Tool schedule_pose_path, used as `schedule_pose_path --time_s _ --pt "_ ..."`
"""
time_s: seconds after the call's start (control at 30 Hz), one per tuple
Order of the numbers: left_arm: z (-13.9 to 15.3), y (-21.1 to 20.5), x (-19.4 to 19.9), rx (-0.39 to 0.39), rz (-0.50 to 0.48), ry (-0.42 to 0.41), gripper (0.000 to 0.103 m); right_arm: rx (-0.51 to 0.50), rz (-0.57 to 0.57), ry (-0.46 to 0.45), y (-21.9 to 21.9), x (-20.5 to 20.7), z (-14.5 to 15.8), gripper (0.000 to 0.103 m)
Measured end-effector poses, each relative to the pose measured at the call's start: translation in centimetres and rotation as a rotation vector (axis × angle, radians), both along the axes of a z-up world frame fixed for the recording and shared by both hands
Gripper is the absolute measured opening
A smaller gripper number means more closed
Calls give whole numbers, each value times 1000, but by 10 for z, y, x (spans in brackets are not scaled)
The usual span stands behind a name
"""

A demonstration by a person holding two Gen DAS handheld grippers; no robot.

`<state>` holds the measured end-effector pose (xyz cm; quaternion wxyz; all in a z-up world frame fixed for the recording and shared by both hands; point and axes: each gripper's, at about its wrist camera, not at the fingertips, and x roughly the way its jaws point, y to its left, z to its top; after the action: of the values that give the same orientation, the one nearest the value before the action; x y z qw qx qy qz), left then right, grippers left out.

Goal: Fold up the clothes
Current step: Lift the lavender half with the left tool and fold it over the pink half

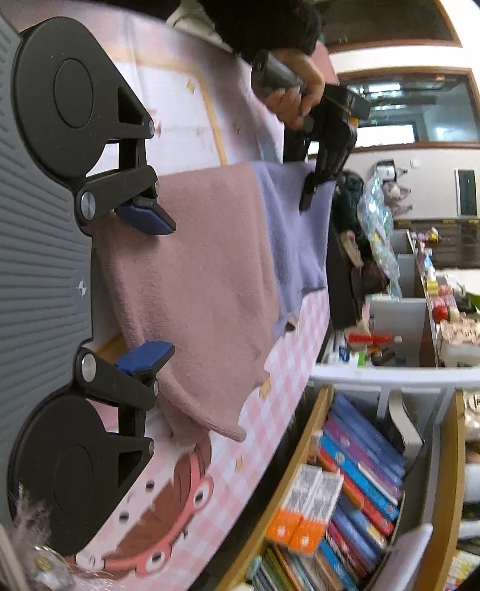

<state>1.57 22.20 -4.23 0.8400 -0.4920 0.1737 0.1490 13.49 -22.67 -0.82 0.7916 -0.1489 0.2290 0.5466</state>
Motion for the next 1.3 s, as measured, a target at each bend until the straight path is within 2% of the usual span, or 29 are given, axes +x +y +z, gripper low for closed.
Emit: schedule_pose_path --time_s 0.27,0.37,0.53,0.8,0.93,1.0,1.07,1.17,1.2,1.27,1.3 --pt "7 31 -27 26 79 -21 13 -15 62 -13 45 -4 -1 62" --pt "7 33 -31 32 66 -24 14 -15 65 -10 46 -5 -3 62" --pt "20 21 -37 96 36 -53 13 -15 54 9 47 -4 -7 62" --pt "72 -17 -32 219 -58 -150 13 -19 47 12 48 -3 -7 62" --pt "103 -62 -19 351 -180 -211 14 -20 47 11 47 -4 -7 62" --pt "112 -94 -10 438 -272 -201 14 -20 48 12 47 -4 -7 62" --pt "111 -131 3 515 -384 -138 16 -19 48 13 47 -4 -7 62" --pt "91 -175 20 557 -550 -26 25 -17 50 15 46 -4 -7 62" --pt "84 -184 23 574 -571 1 27 -16 50 18 46 -4 -7 63" --pt "69 -200 30 610 -608 53 37 -11 51 31 45 -3 -7 63" --pt "67 -205 29 636 -615 54 40 -10 52 35 44 -2 -7 63"
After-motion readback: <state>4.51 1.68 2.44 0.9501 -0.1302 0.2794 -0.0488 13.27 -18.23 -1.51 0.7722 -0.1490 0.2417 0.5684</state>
